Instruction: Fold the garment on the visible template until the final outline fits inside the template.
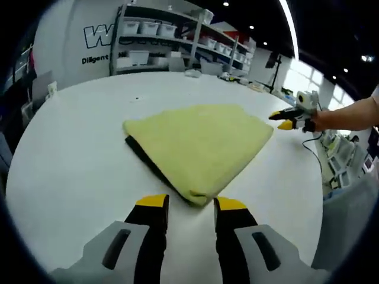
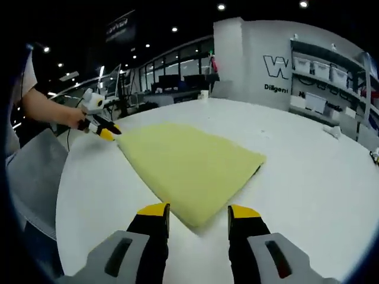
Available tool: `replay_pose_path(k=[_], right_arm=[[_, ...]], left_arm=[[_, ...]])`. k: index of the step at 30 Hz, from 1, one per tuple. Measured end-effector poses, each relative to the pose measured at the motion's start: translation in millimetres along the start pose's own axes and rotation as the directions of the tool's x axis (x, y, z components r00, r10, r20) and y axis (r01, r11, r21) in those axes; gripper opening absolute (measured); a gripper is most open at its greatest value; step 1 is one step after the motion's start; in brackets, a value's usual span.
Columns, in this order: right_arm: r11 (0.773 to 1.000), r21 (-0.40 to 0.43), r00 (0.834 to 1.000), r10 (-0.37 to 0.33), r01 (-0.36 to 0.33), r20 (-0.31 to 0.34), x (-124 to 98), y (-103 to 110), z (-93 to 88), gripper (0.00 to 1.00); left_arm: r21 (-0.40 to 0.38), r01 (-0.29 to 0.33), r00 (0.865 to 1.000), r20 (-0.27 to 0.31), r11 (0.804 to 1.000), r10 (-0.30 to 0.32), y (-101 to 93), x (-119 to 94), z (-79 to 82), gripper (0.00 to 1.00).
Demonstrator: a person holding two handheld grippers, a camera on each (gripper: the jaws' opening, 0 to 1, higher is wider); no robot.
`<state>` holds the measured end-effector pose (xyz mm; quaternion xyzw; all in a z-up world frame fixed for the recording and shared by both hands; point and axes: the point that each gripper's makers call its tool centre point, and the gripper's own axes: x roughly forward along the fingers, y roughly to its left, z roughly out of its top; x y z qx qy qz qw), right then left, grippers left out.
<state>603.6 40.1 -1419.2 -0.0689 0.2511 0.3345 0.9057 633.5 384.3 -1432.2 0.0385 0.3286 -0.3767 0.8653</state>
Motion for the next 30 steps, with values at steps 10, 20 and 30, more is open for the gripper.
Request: replay_pose_path(k=[10,20,30], right_arm=[[0.999,0.035,1.0,-0.016,0.016,-0.003,7.3,3.0,-7.3,0.19],[0.999,0.049,1.0,-0.011,0.011,-0.002,5.9,0.6,-8.5,0.03],[1.0,0.019,1.0,0.01,-0.01,-0.001,5.8,-0.2,-5.5,0.0]], left_arm=[[-0.011,0.003,1.0,-0.003,1.0,-0.003,-6.5,8.9,-4.0,0.18],[-0.023,-0.017,1.0,0.006,1.0,0.017,-8.5,8.1,-2.5,0.06],[0.007,0.005,1.0,-0.008,1.0,-0.005,-7.5,2.5,-8.5,0.01]])
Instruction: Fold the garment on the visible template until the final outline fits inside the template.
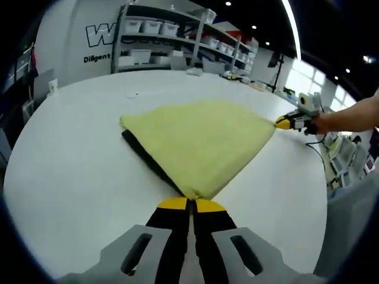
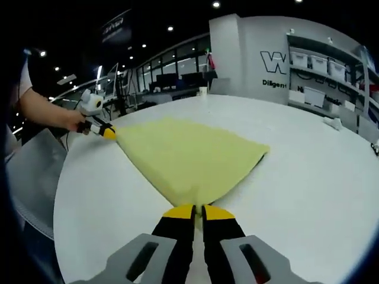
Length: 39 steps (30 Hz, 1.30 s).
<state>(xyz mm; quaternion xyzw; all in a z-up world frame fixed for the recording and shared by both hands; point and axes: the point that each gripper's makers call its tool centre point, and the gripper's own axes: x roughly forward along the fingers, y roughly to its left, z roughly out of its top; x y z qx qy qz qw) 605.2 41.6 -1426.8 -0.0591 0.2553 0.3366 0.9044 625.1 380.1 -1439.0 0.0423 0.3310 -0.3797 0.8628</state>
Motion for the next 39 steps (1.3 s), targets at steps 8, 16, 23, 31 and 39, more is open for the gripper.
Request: replay_pose_path(k=[8,16,23,31,39], right_arm=[[0.999,0.041,1.0,0.003,-0.003,0.005,-9.2,-2.7,-4.2,0.0],[0.992,0.125,1.0,-0.001,0.002,-0.011,-1.5,-1.8,-8.3,0.22],[0.993,0.115,0.999,0.037,-0.034,-0.025,1.7,5.1,-9.9,0.04],[0.995,0.062,0.997,0.075,-0.074,-0.028,-3.1,7.7,-10.9,0.0],[0.996,-0.02,0.993,0.089,-0.091,-0.074,-6.7,6.5,-23.3,0.0]], left_arm=[[0.115,0.031,0.999,-0.024,0.993,-0.028,0.0,-5.2,-3.3,0.0],[0.192,0.053,0.998,-0.054,0.98,-0.043,-1.5,-5.8,-6.8,0.01],[0.224,0.052,0.996,-0.076,0.973,-0.036,0.3,-4.9,-8.2,0.0],[0.223,0.035,0.996,-0.086,0.974,-0.017,3.0,-6.3,-9.0,0.0],[0.205,0.017,0.996,-0.087,0.979,0.001,7.9,-8.2,-9.2,0.0]])
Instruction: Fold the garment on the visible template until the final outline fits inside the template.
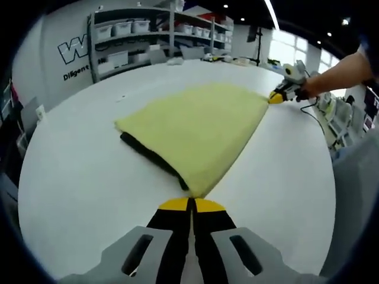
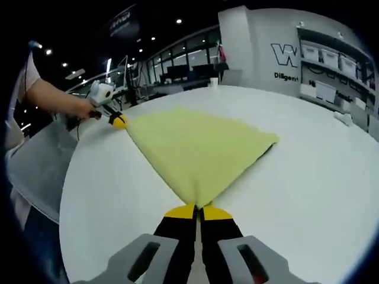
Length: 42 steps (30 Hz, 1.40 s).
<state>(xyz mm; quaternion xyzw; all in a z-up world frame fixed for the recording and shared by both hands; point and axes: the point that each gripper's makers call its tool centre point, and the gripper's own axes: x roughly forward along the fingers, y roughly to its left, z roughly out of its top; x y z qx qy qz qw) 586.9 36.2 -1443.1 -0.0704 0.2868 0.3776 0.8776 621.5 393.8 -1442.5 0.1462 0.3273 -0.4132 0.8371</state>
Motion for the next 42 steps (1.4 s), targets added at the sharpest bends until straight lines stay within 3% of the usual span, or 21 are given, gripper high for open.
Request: replay_pose_path(k=[5,7,10,11,13,15,19,20,25,28,34,38,39,41,42], right_arm=[[1.0,-0.028,1.0,-0.004,0.003,-0.013,-3.5,-0.2,-2.8,0.0],[1.0,-0.023,1.0,-0.011,0.01,-0.021,-4.4,0.0,-3.1,0.0],[0.999,-0.001,0.999,-0.037,0.037,-0.026,-9.9,-3.6,-2.0,0.0],[0.998,0.024,0.998,-0.061,0.061,-0.023,-13.8,-7.0,0.8,0.04],[0.995,0.063,0.996,-0.085,0.084,0.025,-18.4,-10.2,11.9,0.1],[0.993,0.035,0.993,-0.112,0.111,0.042,-22.6,-13.5,19.5,0.15],[0.993,-0.007,0.99,-0.119,0.12,0.081,-17.0,-6.2,37.0,0.07],[0.993,-0.022,0.989,-0.11,0.112,0.096,-10.6,-0.2,44.0,0.06],[0.996,-0.08,0.993,-0.039,0.047,0.107,31.3,33.8,63.5,0.01],[0.995,-0.103,0.994,0.009,0.002,0.108,59.9,55.4,72.0,0.0],[0.987,-0.152,0.992,0.074,-0.058,0.101,108.0,94.3,91.4,0.0],[0.98,-0.174,0.991,0.114,-0.101,0.064,123.7,114.7,81.5,0.0],[0.977,-0.187,0.993,0.112,-0.102,0.044,125.4,116.0,75.6,0.0],[0.976,-0.188,0.993,0.112,-0.105,0.028,123.9,118.7,63.3,0.0],[0.979,-0.181,0.993,0.105,-0.094,0.054,120.8,117.4,64.8,0.0]], left_arm=[[-0.014,-0.013,1.0,-0.006,1.0,0.013,-1.1,-1.0,-1.1,0.0],[-0.035,-0.059,0.998,-0.03,0.998,0.058,4.0,-5.0,-4.3,0.0],[-0.032,-0.075,0.996,-0.047,0.997,0.073,4.3,-11.1,-8.4,0.0],[-0.024,-0.099,0.994,-0.054,0.995,0.097,7.8,-14.4,-9.0,0.01],[-0.057,-0.119,0.993,0.002,0.991,0.12,10.5,-20.0,2.4,0.03],[-0.054,-0.138,0.988,0.058,0.989,0.141,12.0,-23.0,18.8,0.06],[-0.049,-0.084,0.983,0.158,0.995,0.09,-7.4,-14.6,55.6,0.09],[-0.04,-0.059,0.98,0.186,0.997,0.066,-15.8,-7.5,67.1,0.1],[-0.014,0.001,0.985,0.17,1.0,0.002,-46.6,32.4,86.0,0.11],[-0.039,0.025,0.986,0.167,0.999,-0.018,-61.7,52.8,91.0,0.11],[-0.006,0.044,0.992,0.119,0.999,-0.043,-87.4,79.8,85.5,0.06],[-0.01,0.024,0.998,0.067,1.0,-0.023,-89.5,81.4,65.6,0.0],[-0.046,0.02,0.994,0.105,0.999,-0.015,-87.6,80.9,69.9,0.0],[-0.047,0.016,0.994,0.105,0.999,-0.011,-86.6,77.8,67.2,0.0],[-0.052,0.015,0.994,0.109,0.999,-0.009,-85.8,76.4,66.0,0.0]])
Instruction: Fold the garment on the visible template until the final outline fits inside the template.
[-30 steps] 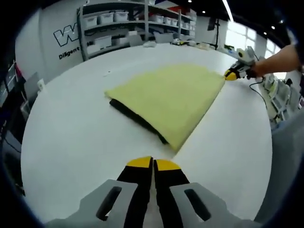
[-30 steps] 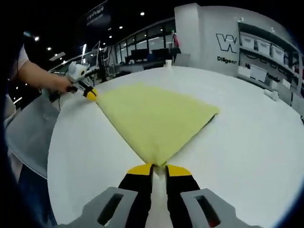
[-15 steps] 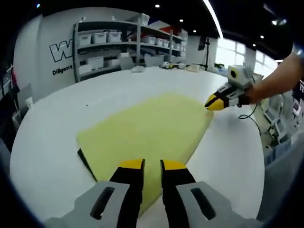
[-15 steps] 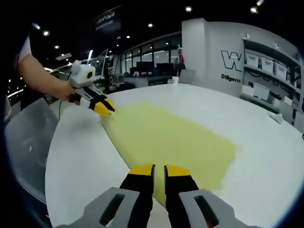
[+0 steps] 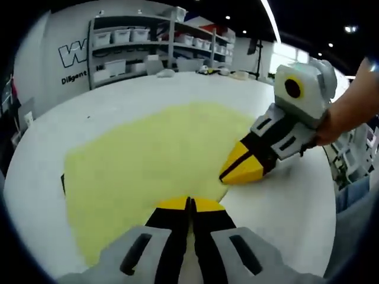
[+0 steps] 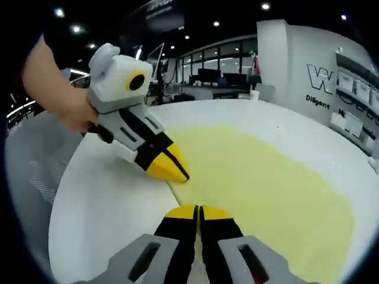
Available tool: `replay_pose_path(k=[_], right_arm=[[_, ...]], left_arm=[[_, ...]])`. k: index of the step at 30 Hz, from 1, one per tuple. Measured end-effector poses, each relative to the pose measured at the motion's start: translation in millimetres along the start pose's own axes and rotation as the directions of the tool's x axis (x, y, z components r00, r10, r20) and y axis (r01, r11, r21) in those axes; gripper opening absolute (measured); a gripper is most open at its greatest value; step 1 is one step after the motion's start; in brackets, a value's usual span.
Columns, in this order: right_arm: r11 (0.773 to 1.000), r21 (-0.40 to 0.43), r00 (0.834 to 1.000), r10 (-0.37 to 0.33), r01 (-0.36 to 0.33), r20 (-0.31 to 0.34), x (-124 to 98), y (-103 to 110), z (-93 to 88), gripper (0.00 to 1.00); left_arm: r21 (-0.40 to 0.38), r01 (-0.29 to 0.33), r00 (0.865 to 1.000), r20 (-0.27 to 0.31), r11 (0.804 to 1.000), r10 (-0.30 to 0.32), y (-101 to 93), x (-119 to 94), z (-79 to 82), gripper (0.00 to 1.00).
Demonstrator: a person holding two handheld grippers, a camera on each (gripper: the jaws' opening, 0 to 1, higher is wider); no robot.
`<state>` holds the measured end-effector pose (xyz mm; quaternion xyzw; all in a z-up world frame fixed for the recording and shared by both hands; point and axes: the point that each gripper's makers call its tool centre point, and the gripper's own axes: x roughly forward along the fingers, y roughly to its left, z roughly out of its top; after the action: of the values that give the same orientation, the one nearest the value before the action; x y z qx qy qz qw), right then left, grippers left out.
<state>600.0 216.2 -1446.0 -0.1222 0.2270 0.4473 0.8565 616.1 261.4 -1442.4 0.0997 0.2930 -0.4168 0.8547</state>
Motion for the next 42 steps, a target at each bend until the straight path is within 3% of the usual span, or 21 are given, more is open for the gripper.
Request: replay_pose_path(k=[1,6,20,27,36,40,42], right_arm=[[1.0,0.011,0.999,-0.015,0.015,0.028,-1.1,-2.8,3.8,0.0],[0.999,0.02,0.999,-0.039,0.039,0.012,-16.8,-16.8,-4.6,0.0],[0.967,0.12,0.974,-0.225,0.224,-0.007,-101.4,-77.5,-54.7,0.0],[0.955,0.13,0.963,-0.269,0.268,-0.01,-125.4,-91.1,-68.2,0.0],[0.952,0.117,0.959,-0.281,0.282,-0.03,-134.0,-91.6,-72.5,0.0],[0.941,0.142,0.952,-0.303,0.307,-0.05,-143.9,-92.4,-73.3,0.0],[0.938,0.149,0.95,-0.31,0.313,-0.045,-149.2,-91.1,-71.6,0.03]], left_arm=[[-0.013,-0.004,1.0,0.008,1.0,0.004,1.7,-2.9,-1.5,0.0],[-0.082,-0.027,0.999,0.034,0.996,0.029,14.2,-16.2,-10.1,0.0],[-0.149,-0.125,0.991,0.031,0.981,0.131,66.4,-61.9,-38.7,0.05],[-0.155,-0.135,0.989,0.033,0.979,0.142,70.7,-71.6,-45.0,0.05],[-0.189,-0.167,0.985,0.022,0.968,0.174,77.1,-81.2,-52.5,0.07],[-0.205,-0.172,0.985,-0.002,0.964,0.175,77.1,-90.7,-56.6,0.0],[-0.184,-0.154,0.987,0.018,0.971,0.16,70.8,-93.2,-52.3,0.0]])
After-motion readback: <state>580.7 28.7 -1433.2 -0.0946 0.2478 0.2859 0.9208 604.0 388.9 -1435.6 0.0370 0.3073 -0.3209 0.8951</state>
